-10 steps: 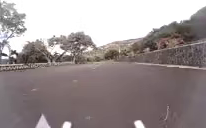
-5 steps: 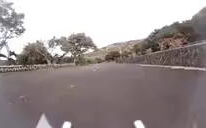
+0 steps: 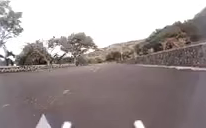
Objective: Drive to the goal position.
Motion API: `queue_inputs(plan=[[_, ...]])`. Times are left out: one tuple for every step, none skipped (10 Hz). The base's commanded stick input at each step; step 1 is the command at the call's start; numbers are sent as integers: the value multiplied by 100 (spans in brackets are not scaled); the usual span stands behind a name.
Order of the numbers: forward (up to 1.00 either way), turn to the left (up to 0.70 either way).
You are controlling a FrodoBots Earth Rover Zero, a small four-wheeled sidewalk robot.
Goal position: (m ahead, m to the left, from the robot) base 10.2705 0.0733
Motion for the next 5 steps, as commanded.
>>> queue_inputs(plan=[[100, 0], [97, 0], [93, 0], [89, 0], [85, 0]])
